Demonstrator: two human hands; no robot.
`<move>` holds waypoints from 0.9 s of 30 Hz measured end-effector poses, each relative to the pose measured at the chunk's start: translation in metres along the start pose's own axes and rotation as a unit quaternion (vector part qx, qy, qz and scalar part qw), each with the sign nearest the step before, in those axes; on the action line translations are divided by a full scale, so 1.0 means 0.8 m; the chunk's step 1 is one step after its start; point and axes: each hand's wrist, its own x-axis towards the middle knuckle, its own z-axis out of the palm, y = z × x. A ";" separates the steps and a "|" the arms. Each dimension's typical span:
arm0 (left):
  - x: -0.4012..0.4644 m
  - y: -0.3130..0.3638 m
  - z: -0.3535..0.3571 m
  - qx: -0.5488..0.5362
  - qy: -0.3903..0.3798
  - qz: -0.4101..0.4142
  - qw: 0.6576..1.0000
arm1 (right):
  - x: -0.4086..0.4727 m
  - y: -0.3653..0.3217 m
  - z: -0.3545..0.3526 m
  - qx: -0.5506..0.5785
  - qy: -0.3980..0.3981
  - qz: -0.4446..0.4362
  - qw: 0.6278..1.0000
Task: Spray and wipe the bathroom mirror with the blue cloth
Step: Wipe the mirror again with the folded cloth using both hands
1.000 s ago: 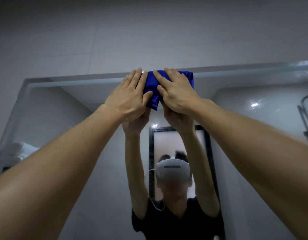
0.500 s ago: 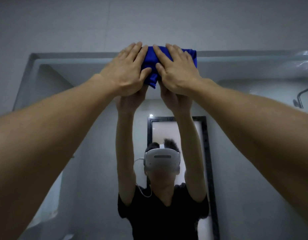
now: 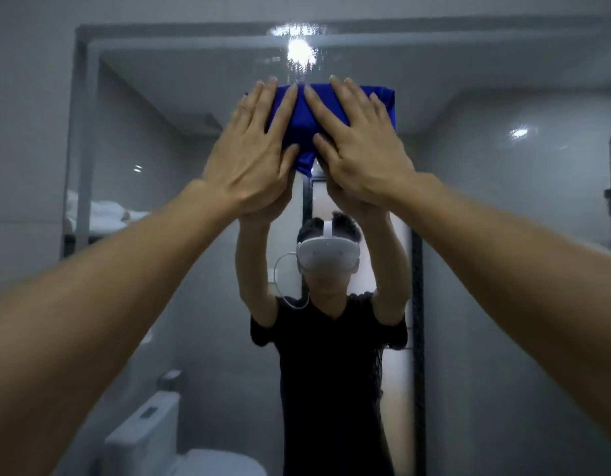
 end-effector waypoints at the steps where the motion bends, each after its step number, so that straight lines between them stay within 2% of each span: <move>1: -0.014 0.002 0.003 -0.005 -0.001 -0.002 1.000 | -0.014 -0.007 0.006 0.000 0.000 -0.001 1.000; 12: -0.170 0.054 0.030 -0.016 0.005 0.004 1.000 | -0.174 -0.075 0.060 0.018 0.035 0.020 0.999; 16: -0.249 0.081 0.035 -0.075 -0.004 -0.010 0.997 | -0.254 -0.103 0.080 0.040 0.042 0.027 0.998; 27: -0.438 0.159 0.051 -0.189 -0.094 -0.054 0.976 | -0.450 -0.174 0.120 0.118 0.010 0.074 0.990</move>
